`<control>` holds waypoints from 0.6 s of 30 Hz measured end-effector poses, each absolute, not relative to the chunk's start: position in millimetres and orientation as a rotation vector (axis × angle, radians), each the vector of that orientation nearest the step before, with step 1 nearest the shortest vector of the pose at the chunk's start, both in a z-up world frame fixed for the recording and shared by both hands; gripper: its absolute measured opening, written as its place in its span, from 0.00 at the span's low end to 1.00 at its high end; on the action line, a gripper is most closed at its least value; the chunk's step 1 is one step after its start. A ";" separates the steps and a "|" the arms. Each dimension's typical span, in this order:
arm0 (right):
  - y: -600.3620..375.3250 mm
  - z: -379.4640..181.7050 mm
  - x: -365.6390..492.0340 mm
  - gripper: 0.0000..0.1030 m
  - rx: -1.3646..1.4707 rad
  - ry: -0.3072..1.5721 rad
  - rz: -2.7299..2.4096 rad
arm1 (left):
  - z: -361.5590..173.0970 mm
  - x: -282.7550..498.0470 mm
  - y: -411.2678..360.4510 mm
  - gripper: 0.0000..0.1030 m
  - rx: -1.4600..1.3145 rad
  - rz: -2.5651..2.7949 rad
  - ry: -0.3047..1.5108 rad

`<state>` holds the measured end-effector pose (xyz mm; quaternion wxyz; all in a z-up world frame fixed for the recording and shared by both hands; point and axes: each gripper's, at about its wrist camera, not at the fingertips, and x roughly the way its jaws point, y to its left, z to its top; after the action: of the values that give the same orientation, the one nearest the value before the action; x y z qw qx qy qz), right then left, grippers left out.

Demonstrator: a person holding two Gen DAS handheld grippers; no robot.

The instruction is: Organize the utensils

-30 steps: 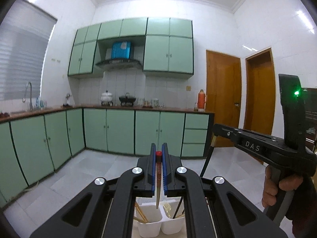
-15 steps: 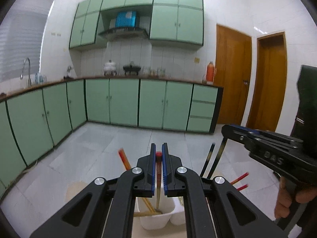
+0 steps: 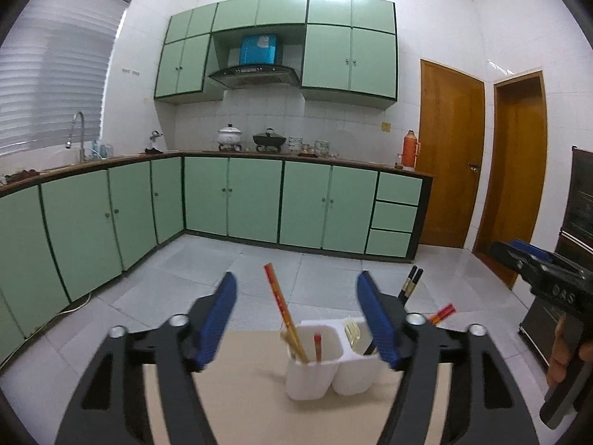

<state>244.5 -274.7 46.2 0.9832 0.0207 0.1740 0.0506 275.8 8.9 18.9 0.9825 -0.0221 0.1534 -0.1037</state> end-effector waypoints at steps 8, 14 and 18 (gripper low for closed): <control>-280.4 24.4 172.3 0.95 0.029 0.369 0.053 | 16.5 219.8 11.8 0.88 -0.047 -0.198 0.341; -272.8 20.3 135.4 0.95 0.035 0.404 0.088 | 14.4 183.1 6.4 0.93 -0.023 -0.198 0.362; -266.4 26.0 121.0 0.95 0.042 0.400 0.109 | 16.6 165.9 6.4 0.94 -0.020 -0.201 0.363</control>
<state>121.0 -266.4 26.0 0.9784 0.0210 0.1983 0.0540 165.9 6.4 16.6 0.9785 -0.0101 0.1804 -0.0998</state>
